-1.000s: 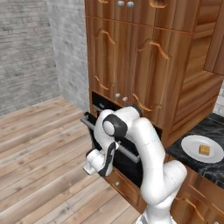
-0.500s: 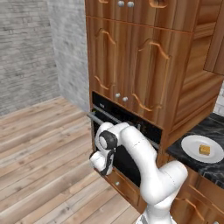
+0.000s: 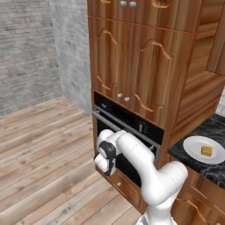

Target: Take the baked cake out of the oven and place it on the plate for cooling. Then close the oven door.

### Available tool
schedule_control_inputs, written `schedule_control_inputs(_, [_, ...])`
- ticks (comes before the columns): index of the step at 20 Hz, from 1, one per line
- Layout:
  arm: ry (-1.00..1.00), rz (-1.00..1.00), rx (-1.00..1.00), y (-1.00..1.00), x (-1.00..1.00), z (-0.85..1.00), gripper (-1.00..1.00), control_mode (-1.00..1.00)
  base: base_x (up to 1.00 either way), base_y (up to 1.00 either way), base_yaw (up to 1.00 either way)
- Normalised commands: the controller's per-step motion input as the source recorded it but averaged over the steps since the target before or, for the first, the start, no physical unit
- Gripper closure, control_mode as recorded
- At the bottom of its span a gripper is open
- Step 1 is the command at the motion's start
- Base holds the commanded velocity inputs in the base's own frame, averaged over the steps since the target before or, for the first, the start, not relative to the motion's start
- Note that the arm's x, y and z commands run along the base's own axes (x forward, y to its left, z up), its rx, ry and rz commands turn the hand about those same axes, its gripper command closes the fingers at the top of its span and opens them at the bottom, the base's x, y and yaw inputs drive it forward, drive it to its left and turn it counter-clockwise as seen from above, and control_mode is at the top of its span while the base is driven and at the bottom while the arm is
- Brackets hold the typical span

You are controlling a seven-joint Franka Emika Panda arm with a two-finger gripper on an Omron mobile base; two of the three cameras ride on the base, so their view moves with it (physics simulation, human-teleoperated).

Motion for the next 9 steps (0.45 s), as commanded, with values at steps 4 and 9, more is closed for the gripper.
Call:
schedule_control_inputs(4, [0.0, -0.2, -0.15, -0.54, 0.63, 0.0, -1.0, -1.0, 0.0, 0.0, 0.0])
schedule_control_inputs(9, [0.0, -0.1, -0.04, -0.41, 0.35, 0.03, -1.0, -1.0, 0.0, 0.0, 0.0])
